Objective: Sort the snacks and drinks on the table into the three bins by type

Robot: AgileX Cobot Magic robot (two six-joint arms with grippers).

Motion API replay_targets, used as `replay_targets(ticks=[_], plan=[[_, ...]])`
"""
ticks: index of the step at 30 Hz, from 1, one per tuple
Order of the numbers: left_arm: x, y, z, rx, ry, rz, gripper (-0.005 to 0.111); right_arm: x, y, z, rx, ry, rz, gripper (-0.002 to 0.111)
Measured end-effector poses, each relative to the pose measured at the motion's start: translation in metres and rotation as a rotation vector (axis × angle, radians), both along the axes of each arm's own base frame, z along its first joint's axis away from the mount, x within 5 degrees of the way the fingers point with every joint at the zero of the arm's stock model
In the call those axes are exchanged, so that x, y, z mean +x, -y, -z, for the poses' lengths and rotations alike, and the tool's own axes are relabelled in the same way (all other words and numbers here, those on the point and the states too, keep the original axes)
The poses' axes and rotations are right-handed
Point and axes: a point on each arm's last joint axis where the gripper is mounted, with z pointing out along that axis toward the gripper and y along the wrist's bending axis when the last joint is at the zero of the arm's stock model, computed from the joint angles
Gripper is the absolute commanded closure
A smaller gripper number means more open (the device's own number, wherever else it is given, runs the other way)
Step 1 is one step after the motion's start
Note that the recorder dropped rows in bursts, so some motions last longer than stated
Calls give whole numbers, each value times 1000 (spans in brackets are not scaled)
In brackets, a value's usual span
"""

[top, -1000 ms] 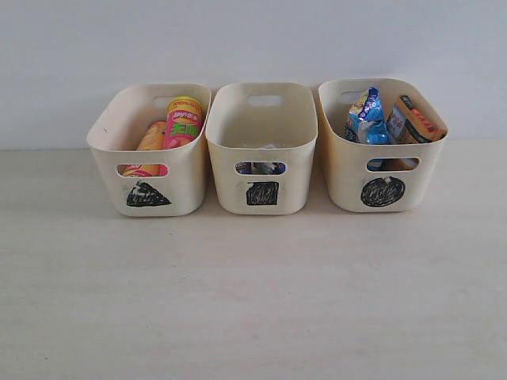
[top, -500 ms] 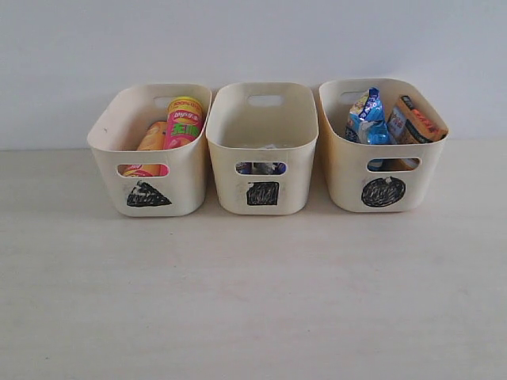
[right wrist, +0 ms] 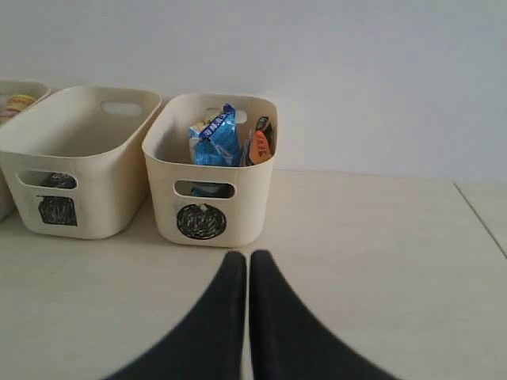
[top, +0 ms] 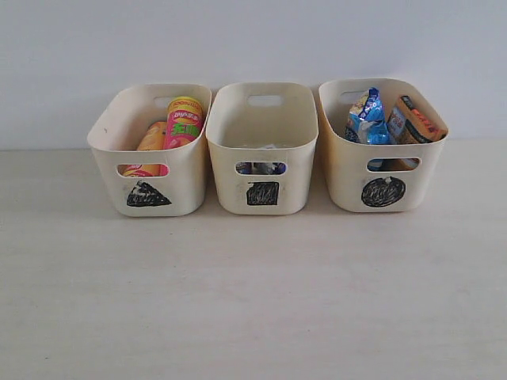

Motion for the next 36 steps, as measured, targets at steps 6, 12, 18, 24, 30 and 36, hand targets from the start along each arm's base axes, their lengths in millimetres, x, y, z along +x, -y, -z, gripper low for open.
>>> replay_targets(ticks=[6,12,18,24,30,36], plan=[[0,0,0,0,0,0,102,1,2,1,-53,-8,8,109],[0,0,0,0,0,0,102,2,3,2,-86,-21,12,109],[0,0,0,0,0,0,102,13,6,33,-90,-45,44,109],[0,0,0,0,0,0,102,13,7,80,-19,-16,78,109],[0,0,0,0,0,0,102,18,7,109,38,-22,91,109],[0,0,0,0,0,0,102,17,8,112,-18,-53,90,109]])
